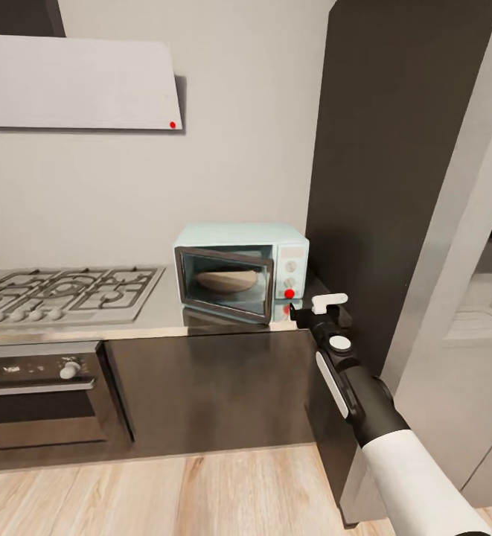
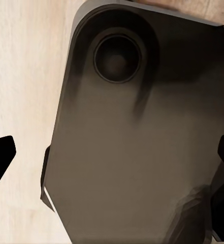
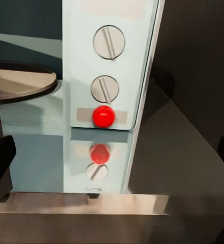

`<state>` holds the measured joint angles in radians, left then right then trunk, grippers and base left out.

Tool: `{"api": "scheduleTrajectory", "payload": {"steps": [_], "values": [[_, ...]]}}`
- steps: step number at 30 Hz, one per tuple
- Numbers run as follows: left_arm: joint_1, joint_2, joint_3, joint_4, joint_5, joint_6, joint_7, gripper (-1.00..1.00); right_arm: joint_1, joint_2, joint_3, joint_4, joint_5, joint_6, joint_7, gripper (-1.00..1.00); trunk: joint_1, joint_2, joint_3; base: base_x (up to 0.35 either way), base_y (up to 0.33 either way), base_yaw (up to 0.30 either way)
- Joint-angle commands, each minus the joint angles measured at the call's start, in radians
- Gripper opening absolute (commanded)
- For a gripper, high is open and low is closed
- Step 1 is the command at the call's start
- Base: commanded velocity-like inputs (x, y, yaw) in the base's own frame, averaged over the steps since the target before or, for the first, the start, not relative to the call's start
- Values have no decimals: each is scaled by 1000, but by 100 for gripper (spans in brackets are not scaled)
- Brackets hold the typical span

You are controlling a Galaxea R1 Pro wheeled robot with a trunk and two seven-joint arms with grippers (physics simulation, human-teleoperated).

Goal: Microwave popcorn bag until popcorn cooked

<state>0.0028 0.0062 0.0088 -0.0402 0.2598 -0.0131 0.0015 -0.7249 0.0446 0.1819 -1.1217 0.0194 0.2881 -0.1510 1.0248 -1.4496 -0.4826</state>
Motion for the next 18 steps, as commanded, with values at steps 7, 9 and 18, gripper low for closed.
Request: {"api": "scheduleTrajectory", "payload": {"steps": [7, 9, 18], "values": [[0, 0, 0, -1, 4, -1, 0, 100, -1, -1, 2, -1, 2, 8, -5, 100, 0, 0, -1, 171, 0, 0], [0, 0, 0, -1, 4, -1, 1, 100, -1, 0, 2, -1, 2, 8, -5, 100, 0, 0, -1, 208, 0, 0], [0, 0, 0, -1, 4, -1, 0, 100, -1, 0, 3, -1, 1, 9, -4, 100, 0, 0, -1, 222, 0, 0]]}}
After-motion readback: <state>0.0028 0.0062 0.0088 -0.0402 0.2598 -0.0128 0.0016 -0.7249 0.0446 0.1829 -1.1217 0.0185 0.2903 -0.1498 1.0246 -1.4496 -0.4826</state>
